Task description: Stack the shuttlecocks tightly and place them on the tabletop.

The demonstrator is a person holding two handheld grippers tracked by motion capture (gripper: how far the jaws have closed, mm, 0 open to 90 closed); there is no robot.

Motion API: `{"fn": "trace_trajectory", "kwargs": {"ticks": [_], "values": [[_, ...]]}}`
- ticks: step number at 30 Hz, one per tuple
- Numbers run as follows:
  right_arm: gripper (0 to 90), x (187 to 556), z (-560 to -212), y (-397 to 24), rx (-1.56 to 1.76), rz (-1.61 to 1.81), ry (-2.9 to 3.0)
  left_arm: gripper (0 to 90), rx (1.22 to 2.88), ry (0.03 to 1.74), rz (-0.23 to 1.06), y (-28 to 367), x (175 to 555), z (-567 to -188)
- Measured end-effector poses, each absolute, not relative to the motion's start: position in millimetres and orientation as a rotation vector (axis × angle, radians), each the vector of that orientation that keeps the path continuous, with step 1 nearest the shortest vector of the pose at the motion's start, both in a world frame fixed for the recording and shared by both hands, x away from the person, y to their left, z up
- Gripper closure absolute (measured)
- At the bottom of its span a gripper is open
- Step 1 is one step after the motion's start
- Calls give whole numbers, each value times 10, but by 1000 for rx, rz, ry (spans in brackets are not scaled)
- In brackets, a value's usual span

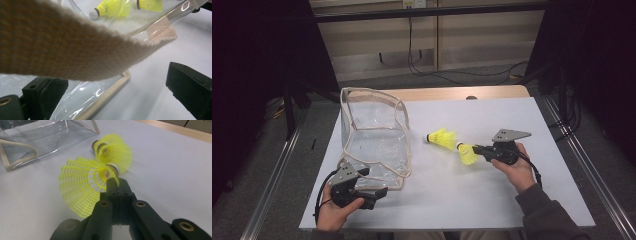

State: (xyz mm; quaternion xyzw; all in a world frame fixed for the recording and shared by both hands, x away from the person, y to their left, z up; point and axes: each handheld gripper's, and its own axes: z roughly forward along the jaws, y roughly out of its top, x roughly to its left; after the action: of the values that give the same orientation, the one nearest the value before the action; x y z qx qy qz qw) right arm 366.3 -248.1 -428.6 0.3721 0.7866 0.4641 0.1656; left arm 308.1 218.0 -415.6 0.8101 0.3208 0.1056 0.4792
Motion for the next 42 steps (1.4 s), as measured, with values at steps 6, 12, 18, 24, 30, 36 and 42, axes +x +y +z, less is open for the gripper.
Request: {"fn": "trace_trajectory", "kwargs": {"ticks": [6,12,18,24,30,36,42], "values": [[900,3710,-4321,-2498,1075,1297,2236,41,1981,784,258,2180,3082,-4155],[899,3743,-4356,-2509,1084,1270,2234,41,1983,783,260,2179,3082,-4156],[894,3770,-4389,-2513,1099,1253,2234,41,1983,783,260,2179,3083,-4156],[886,3796,-4419,-2516,1114,1246,2241,41,1983,784,259,2179,3082,-4155],[851,3803,-4418,-2529,1127,1244,2224,41,1983,784,260,2178,3082,-4156],[776,3797,-4411,-2535,1146,1232,2203,41,1983,785,260,2177,3081,-4156],[686,3788,-4407,-2552,1163,1227,2186,41,1981,785,261,2177,3081,-4157]]}}
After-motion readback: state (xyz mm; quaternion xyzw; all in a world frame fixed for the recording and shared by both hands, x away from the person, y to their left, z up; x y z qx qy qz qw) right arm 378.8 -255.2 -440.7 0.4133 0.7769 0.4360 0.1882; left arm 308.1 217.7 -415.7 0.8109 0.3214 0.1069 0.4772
